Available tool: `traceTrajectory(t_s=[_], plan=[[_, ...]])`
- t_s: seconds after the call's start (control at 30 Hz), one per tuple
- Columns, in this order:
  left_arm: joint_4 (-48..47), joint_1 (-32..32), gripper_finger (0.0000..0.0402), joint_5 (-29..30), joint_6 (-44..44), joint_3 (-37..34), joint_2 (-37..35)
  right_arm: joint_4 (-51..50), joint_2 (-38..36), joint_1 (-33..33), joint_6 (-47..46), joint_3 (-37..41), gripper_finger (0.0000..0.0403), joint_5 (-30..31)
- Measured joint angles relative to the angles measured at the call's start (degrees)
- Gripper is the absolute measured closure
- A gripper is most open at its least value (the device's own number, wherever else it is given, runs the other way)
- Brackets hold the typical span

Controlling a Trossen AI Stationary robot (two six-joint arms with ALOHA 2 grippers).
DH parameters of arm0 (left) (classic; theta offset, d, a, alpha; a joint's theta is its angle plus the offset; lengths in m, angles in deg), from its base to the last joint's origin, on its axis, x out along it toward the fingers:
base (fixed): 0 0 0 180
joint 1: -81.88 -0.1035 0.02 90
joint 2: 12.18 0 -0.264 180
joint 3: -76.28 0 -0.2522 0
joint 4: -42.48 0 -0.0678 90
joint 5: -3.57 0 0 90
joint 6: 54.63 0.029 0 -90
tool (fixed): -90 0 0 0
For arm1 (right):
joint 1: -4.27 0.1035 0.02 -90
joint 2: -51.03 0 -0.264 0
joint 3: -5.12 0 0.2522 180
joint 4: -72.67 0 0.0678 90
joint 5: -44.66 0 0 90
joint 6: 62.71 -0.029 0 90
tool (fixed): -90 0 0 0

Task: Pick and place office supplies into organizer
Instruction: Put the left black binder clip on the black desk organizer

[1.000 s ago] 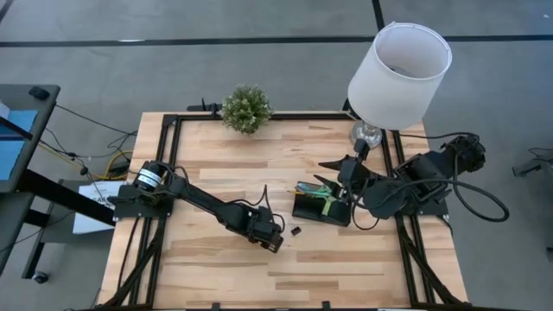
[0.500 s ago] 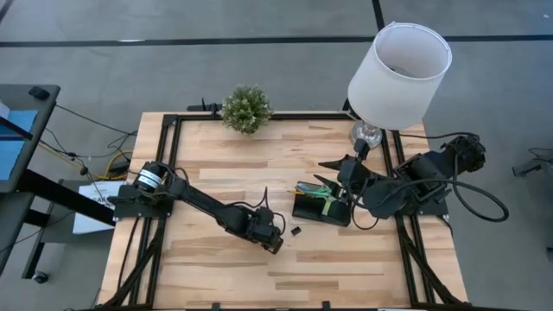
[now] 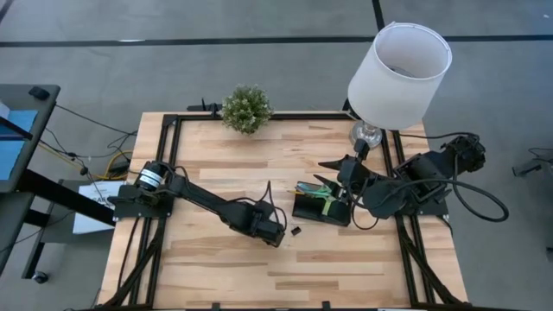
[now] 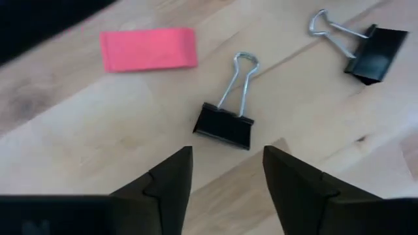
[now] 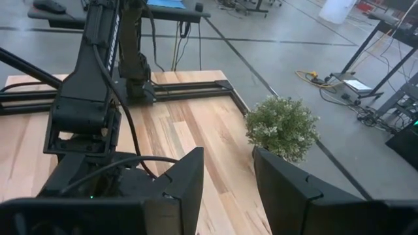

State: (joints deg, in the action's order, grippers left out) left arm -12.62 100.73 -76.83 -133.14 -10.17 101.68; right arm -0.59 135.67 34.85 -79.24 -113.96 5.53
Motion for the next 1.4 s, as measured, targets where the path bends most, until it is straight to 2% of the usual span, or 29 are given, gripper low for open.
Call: traceTrajectory(t_s=[0.17,0.4,0.73,0.93,1.23,1.4], plan=[[0.3,0.0,0.0173,0.0,2.7,-0.7,0.0,0.0,0.0,0.0,0.0,0.0,0.0274,0.0],[2.5,-0.4,0.0114,0.3,13.3,-1.3,0.8,0.0,0.0,0.0,0.0,0.0,0.0274,0.0],[3.0,-1.6,0.0111,-0.9,16.8,-0.7,3.1,0.4,0.0,0.0,0.0,0.0,0.0274,0.0],[2.7,-1.6,0.0140,-0.4,17.4,-0.7,3.2,0.4,0.0,0.0,0.0,0.0,0.0274,0.0],[2.5,-1.6,0.0252,1.8,17.4,-0.9,3.3,0.4,0.0,0.0,0.0,0.0,0.0274,0.0],[3.1,-1.6,0.0272,2.1,15.4,-0.8,3.4,0.4,0.0,0.0,0.0,0.0,0.0274,0.0]])
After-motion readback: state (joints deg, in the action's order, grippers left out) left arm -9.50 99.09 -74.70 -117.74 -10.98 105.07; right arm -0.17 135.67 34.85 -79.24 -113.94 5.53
